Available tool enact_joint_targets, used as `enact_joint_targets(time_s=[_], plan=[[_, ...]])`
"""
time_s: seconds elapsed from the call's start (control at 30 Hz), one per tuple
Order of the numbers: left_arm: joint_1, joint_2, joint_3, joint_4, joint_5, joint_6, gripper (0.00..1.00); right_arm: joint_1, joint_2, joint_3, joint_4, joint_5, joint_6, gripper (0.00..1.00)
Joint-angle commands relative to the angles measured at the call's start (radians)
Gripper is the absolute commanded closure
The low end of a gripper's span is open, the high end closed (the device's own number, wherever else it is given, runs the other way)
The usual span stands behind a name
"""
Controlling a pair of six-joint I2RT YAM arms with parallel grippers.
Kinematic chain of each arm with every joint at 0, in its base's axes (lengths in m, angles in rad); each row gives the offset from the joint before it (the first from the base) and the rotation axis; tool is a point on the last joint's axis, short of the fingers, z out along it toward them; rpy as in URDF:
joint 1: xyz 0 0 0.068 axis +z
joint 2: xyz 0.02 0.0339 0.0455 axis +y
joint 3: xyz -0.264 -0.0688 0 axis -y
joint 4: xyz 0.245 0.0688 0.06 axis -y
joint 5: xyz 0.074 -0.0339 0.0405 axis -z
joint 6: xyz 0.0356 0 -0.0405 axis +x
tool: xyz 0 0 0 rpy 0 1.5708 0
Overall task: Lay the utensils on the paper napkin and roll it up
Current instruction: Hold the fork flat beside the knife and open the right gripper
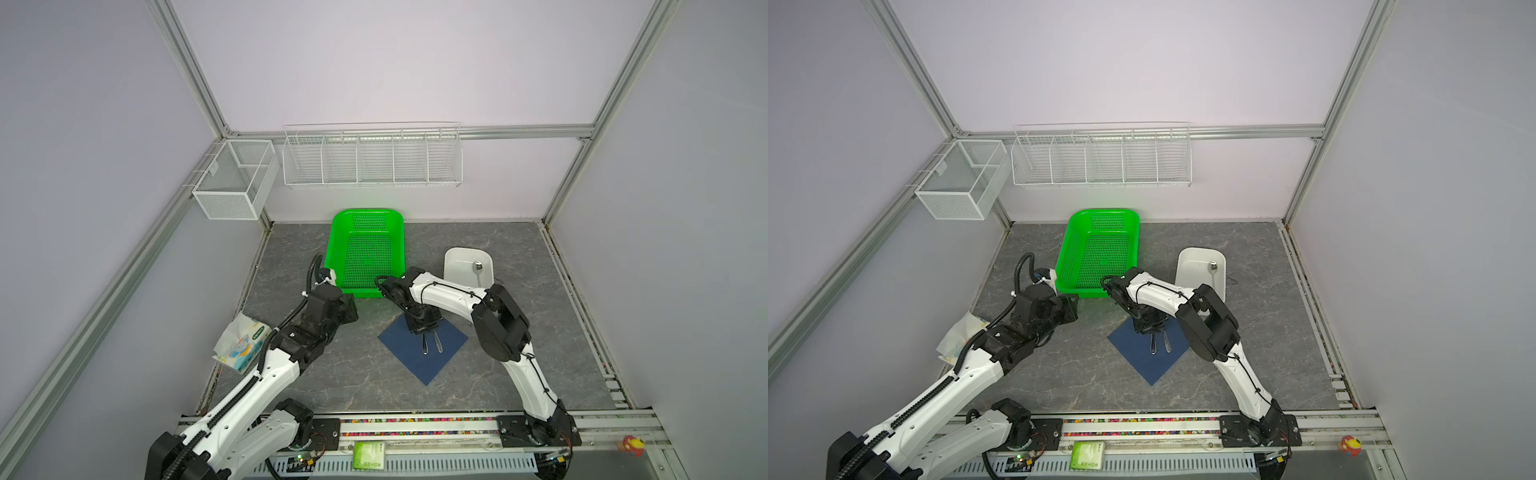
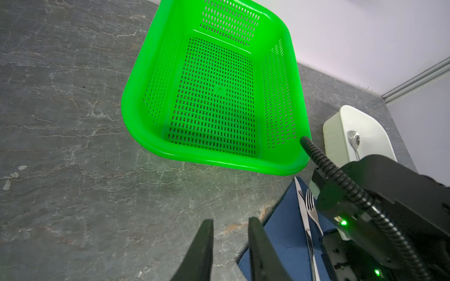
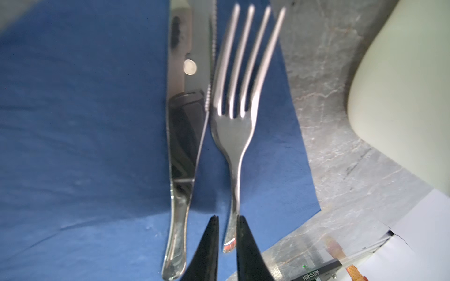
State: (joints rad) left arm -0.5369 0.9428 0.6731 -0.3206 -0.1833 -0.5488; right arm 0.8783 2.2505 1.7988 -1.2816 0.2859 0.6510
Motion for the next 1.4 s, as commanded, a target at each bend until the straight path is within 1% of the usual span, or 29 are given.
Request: enact_joint_targets(time_s=[0.0, 0.13, 0.23, 0.3, 0.43, 0.6, 0.8, 0.97, 1.23, 1.37], plan=[[0.005, 0.008, -0.001, -0.005, 0.013, 0.002, 0.73, -0.029, -0.114, -0.061, 0.079, -0.07, 0.019, 0.79], [0.004, 0.042, 0.008, 0.026, 0.095, 0.024, 0.72, -0.112, -0.238, -0.226, 0.261, -0.214, 0.007, 0.74], [0.005, 0.064, 0.007, 0.074, 0.174, 0.03, 0.71, -0.167, -0.274, -0.308, 0.36, -0.331, -0.004, 0.74], [0.004, 0.08, 0.006, 0.1, 0.208, 0.029, 0.7, -0.18, -0.28, -0.339, 0.392, -0.362, -0.015, 0.74], [0.005, 0.111, 0.02, 0.101, 0.234, 0.029, 0.7, -0.182, -0.262, -0.326, 0.378, -0.357, -0.034, 0.74], [0.005, 0.13, 0.025, 0.11, 0.243, 0.022, 0.7, -0.182, -0.214, -0.303, 0.352, -0.328, -0.047, 0.75], [0.004, 0.137, 0.026, 0.103, 0.235, 0.021, 0.7, -0.18, -0.191, -0.296, 0.338, -0.315, -0.06, 0.76], [0.005, 0.14, 0.025, 0.105, 0.231, 0.016, 0.7, -0.179, -0.171, -0.286, 0.339, -0.323, -0.066, 0.8], [0.004, 0.134, 0.021, 0.098, 0.22, 0.018, 0.7, -0.179, -0.184, -0.273, 0.35, -0.328, -0.041, 0.86], [0.004, 0.132, 0.02, 0.094, 0.216, 0.021, 0.7, -0.18, -0.181, -0.276, 0.361, -0.341, -0.021, 0.86]])
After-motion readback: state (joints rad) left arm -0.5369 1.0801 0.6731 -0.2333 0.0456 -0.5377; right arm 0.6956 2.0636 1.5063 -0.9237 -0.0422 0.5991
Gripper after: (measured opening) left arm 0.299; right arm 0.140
